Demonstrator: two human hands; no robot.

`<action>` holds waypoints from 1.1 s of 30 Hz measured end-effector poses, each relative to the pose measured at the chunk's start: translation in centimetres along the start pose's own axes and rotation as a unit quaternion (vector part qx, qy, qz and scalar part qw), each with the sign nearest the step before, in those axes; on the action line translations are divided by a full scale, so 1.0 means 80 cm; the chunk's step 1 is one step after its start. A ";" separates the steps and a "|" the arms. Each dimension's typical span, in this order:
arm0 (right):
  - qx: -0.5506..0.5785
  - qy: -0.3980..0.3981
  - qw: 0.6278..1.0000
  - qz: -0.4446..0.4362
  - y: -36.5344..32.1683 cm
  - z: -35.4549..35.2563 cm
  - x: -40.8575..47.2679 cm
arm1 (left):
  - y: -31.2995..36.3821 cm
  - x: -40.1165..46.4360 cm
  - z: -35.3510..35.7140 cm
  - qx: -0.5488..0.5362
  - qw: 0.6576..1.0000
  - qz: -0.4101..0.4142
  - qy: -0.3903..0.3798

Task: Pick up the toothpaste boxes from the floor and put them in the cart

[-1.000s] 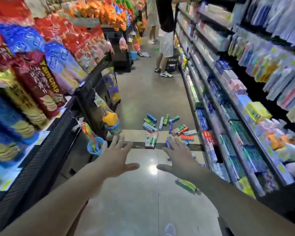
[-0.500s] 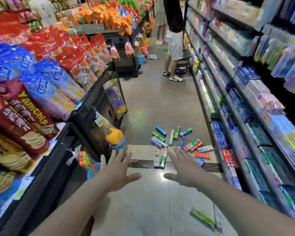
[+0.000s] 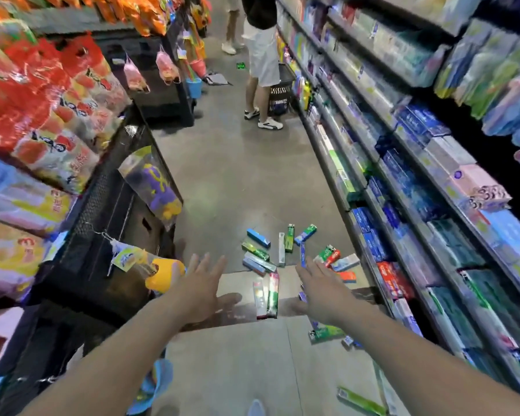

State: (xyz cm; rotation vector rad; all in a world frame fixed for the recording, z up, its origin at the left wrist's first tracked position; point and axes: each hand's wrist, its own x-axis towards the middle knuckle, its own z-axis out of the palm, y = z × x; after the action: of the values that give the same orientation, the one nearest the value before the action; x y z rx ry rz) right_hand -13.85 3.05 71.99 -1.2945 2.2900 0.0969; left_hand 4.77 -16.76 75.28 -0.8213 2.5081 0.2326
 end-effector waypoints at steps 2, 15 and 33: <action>0.017 -0.007 1.000 0.006 0.006 -0.005 0.032 | -0.002 0.038 -0.012 0.006 1.000 0.009 -0.023; 0.085 -0.068 0.992 0.063 0.127 0.016 0.259 | 0.017 0.287 0.016 -0.010 0.994 -0.004 -0.113; 0.211 -0.110 0.953 0.190 0.184 0.483 0.617 | 0.014 0.678 0.466 -0.007 0.981 -0.010 -0.193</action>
State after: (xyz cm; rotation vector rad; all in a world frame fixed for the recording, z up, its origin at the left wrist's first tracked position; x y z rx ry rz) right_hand -31.59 -15.97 13.12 -0.5913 2.1797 -0.1076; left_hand -19.11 -32.24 15.93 -0.7269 2.1370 0.3661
